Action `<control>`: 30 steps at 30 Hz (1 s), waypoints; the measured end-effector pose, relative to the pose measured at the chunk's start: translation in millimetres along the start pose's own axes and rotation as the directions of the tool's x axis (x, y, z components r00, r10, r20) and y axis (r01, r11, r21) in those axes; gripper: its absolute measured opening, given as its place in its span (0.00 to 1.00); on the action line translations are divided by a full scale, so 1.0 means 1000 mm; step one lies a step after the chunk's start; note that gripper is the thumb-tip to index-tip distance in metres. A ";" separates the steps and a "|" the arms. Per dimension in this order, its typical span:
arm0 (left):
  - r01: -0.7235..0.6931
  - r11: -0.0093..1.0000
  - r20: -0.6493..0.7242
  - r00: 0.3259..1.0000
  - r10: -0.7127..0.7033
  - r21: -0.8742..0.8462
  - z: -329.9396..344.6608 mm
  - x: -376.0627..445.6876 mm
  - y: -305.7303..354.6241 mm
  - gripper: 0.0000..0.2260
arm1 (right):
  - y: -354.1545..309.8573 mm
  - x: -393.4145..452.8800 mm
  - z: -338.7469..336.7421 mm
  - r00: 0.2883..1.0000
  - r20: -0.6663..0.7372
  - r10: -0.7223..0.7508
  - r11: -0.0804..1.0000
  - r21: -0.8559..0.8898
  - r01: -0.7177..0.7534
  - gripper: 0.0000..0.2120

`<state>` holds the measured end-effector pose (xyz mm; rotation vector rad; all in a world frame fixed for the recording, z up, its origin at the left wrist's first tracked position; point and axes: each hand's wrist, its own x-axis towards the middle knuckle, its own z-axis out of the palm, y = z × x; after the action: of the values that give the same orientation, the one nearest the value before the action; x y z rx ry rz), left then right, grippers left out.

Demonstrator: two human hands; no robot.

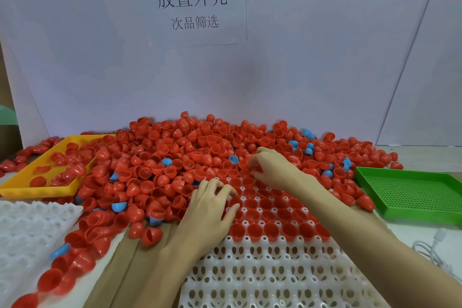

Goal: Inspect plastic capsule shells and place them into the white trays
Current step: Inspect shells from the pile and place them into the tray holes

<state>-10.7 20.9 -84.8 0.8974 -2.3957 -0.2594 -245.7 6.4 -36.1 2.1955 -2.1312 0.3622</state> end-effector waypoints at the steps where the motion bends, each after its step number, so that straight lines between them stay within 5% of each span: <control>1: 0.000 1.000 0.000 1.000 0.000 0.000 0.000 0.000 0.000 0.11 | 0.000 0.000 0.001 1.000 -0.004 0.011 1.000 0.012 -0.011 0.11; 13: 0.004 1.000 0.010 1.000 -0.004 0.004 0.000 0.000 0.000 0.12 | 0.006 -0.009 0.004 0.979 -0.171 0.108 0.972 0.226 -0.068 0.12; 19: 0.004 1.000 0.021 1.000 -0.004 0.016 -0.001 0.000 -0.001 0.12 | 0.004 -0.020 -0.019 0.876 -0.409 0.256 0.888 0.458 -0.045 0.07; 24: -0.003 1.000 0.013 1.000 0.003 0.018 -0.001 0.000 0.000 0.12 | 0.018 -0.056 -0.032 0.859 -0.312 0.405 0.704 0.706 -0.076 0.06; 30: 0.001 1.000 0.020 1.000 -0.001 0.017 0.000 0.000 -0.002 0.12 | 0.015 -0.071 -0.013 0.964 -0.159 0.213 0.808 0.584 -0.082 0.08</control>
<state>-9.9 18.8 -85.7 0.9074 -2.4188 -0.2500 -263.6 78.3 -40.2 2.0935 -2.2807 1.3561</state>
